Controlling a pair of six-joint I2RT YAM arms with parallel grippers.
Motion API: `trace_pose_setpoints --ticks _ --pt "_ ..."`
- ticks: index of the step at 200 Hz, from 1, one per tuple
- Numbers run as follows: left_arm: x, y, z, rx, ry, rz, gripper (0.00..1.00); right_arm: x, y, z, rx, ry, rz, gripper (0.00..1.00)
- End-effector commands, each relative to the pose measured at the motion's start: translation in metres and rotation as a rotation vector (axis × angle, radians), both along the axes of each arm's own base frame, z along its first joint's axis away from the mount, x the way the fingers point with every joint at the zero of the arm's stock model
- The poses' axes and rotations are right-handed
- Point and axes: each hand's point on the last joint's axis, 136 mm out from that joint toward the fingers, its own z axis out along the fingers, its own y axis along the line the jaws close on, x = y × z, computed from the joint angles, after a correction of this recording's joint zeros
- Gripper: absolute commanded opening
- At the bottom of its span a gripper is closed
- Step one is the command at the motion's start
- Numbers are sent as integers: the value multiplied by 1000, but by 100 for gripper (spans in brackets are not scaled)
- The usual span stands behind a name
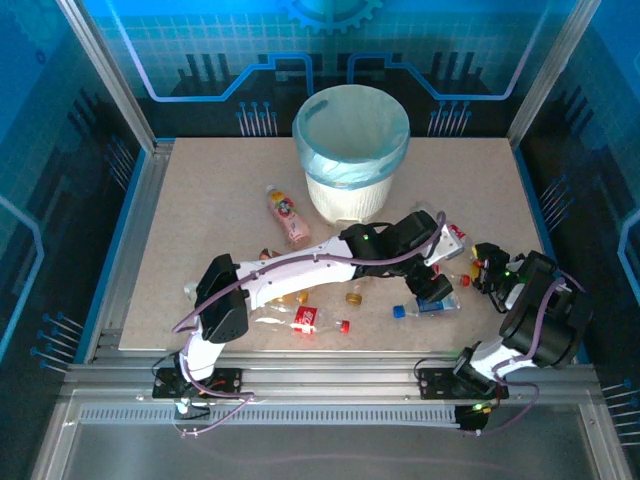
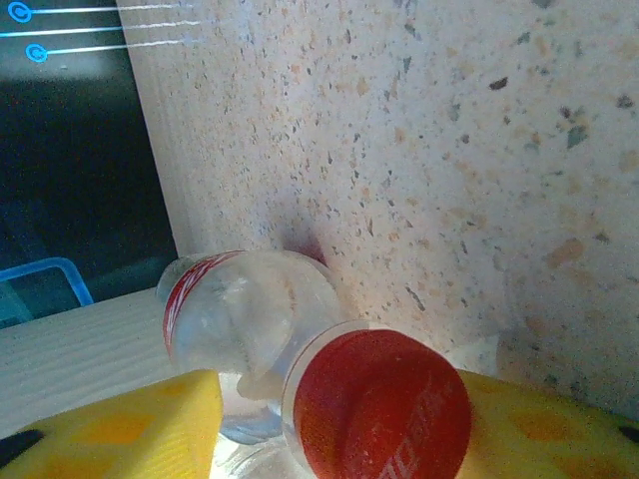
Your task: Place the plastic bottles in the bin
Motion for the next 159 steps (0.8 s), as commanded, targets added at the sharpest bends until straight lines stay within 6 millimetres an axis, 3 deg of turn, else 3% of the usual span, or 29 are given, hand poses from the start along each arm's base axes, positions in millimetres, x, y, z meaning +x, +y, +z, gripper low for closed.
trace_pose_setpoints --ticks 1,32,67,129,159 --pt "-1 3 8 -16 -5 13 80 4 -1 -11 6 25 -12 56" --pt "1 3 8 -18 -3 14 80 10 -8 -13 -5 34 -25 55" --pt "4 4 9 -20 -6 18 80 12 -17 -15 -42 58 -39 60" --pt "9 4 4 -14 5 24 80 23 -29 -20 -38 49 -74 57" --pt "12 3 0 -9 17 23 80 25 -37 -25 -47 61 -93 63"
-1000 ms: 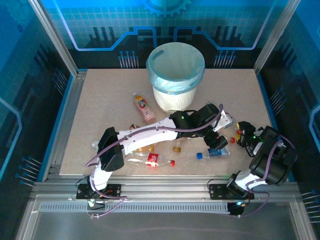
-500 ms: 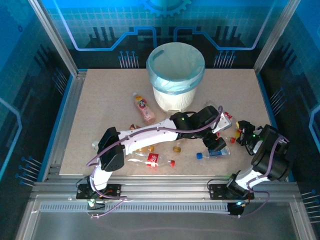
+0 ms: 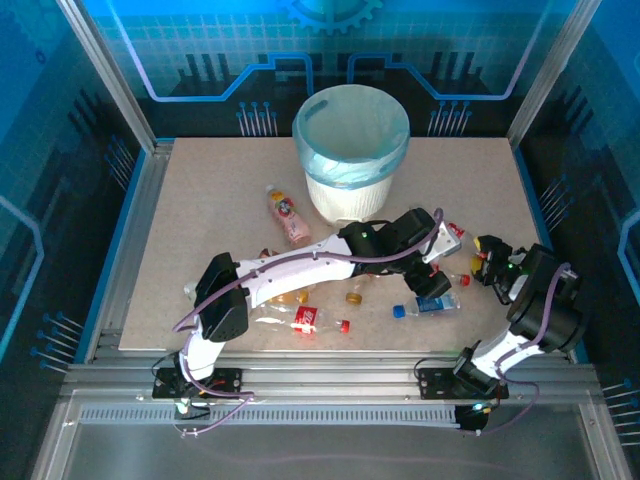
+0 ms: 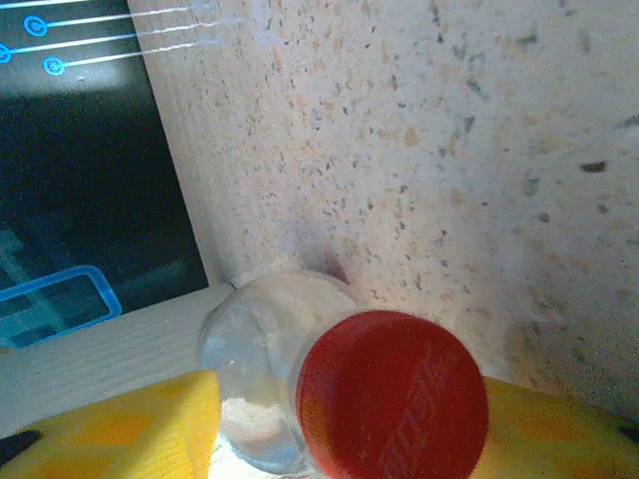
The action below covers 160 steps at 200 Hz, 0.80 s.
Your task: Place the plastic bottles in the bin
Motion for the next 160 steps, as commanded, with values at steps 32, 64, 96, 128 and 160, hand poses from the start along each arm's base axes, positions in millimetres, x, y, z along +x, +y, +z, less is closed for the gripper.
trace_pose_setpoints --ticks 32,64,96,128,160 --pt "11 1 4 -14 22 10 80 4 -40 -27 -117 82 -129 59" --pt "18 1 5 -26 27 17 80 10 -50 -24 -135 80 -140 58" --pt "24 1 4 -30 37 22 80 15 -56 -26 -138 84 -154 59" --pt "29 2 4 -34 40 25 80 15 -62 -26 -145 90 -165 63" --pt "34 4 5 -37 38 30 80 14 -68 -27 -174 108 -169 63"
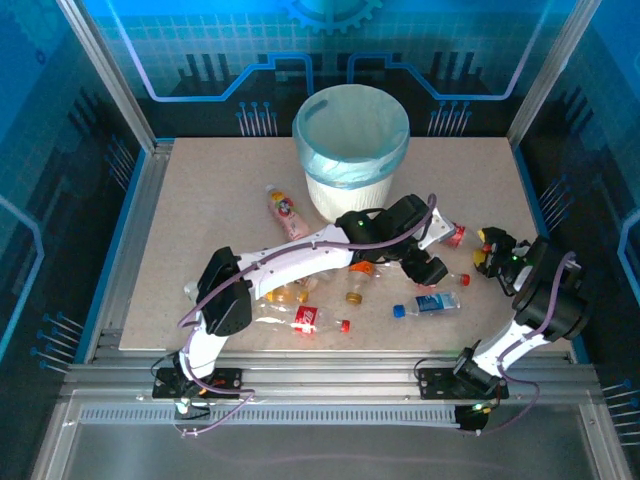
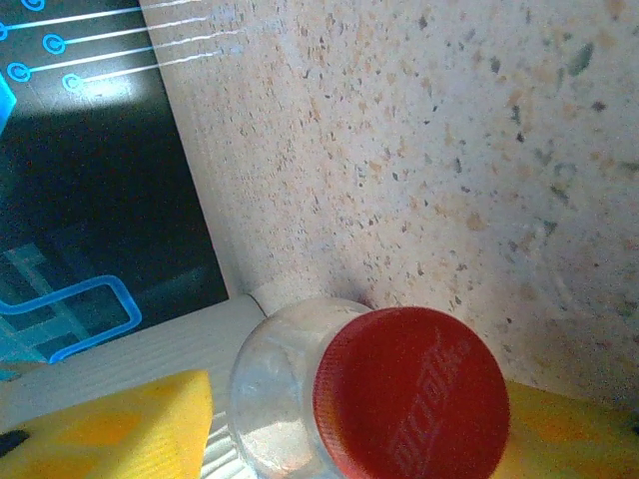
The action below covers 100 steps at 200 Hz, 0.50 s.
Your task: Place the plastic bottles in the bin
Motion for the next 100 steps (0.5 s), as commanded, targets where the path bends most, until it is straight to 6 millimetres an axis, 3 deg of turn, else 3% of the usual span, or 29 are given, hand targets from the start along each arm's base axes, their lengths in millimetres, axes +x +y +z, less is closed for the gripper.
trace_pose_setpoints --ticks 1,65,100 --pt "4 -3 5 -19 18 -4 80 -5 -53 -29 -196 116 -166 63" --pt "9 -1 2 -16 19 2 80 -5 -65 -25 -243 134 -176 63" --pt "11 -2 -2 -16 29 6 80 3 -62 -31 -214 122 -160 60"
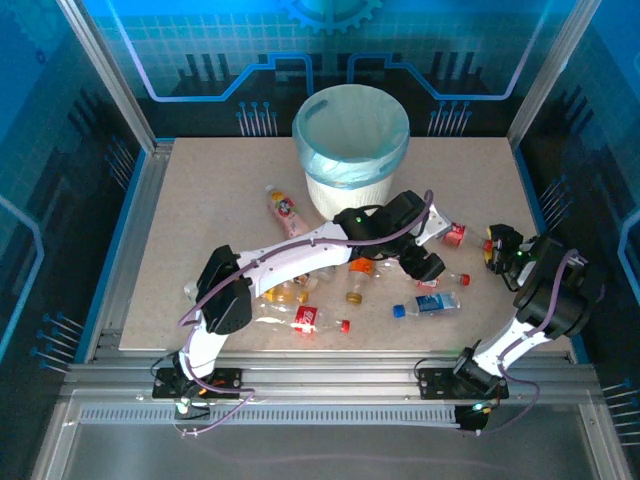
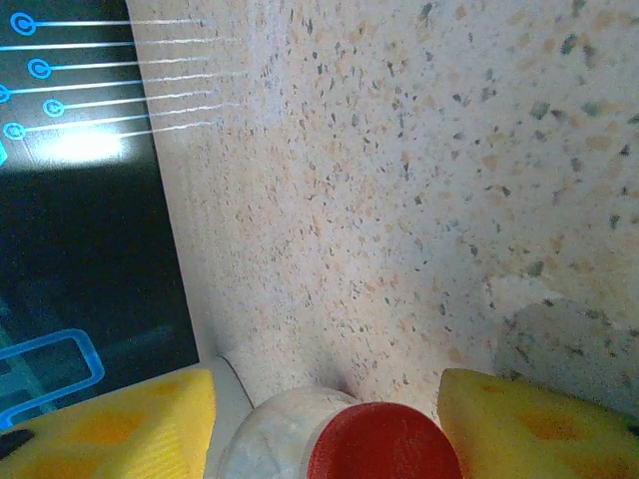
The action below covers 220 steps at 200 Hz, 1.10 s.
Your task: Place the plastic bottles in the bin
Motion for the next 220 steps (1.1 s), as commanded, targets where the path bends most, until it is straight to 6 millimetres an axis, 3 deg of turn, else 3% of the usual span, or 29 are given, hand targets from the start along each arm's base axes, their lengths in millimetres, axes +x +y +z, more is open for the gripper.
trace_pose_setpoints --ticks 1,74,140,190,220 --pt "1 -6 -1 -16 26 -10 80 -6 -30 -27 -80 88 -98 60" --pt "4 -4 -7 -3 36 4 80 8 -13 -39 -69 104 -61 59" --pt "4 -1 -8 0 38 11 80 14 -12 -47 -69 122 -54 46" --pt "5 4 1 -15 26 23 80 13 -12 -25 -114 95 -43 34" --pt "4 10 9 -32 15 37 81 3 -16 -7 -174 104 -60 33"
